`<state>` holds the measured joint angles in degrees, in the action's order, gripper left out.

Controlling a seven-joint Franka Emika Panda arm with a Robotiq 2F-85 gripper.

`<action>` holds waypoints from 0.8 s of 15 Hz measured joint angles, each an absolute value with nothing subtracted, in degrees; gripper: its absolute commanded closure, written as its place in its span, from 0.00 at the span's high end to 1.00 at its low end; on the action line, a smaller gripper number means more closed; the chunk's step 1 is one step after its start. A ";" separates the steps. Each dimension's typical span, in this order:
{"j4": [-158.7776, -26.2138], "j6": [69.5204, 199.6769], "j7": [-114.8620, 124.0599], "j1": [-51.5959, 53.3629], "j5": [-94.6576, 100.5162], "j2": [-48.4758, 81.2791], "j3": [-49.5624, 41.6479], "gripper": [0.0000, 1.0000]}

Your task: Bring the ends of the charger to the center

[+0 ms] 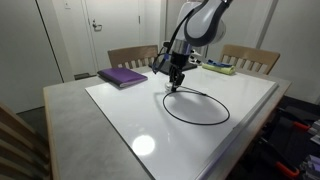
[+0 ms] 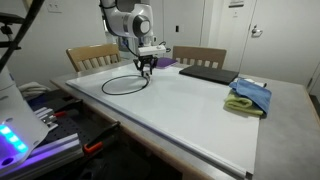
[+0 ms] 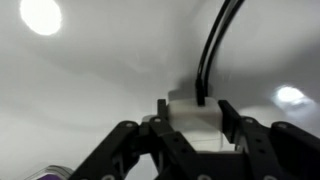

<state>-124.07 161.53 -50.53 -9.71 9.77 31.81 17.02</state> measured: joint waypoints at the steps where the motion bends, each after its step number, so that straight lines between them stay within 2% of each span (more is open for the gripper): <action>1: -124.23 161.56 -51.63 -9.72 9.67 31.83 17.41 0.28; 12: -127.40 158.86 -69.20 -13.53 5.16 31.75 26.31 0.28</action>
<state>-127.40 158.86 -69.20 -13.53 5.16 31.75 26.31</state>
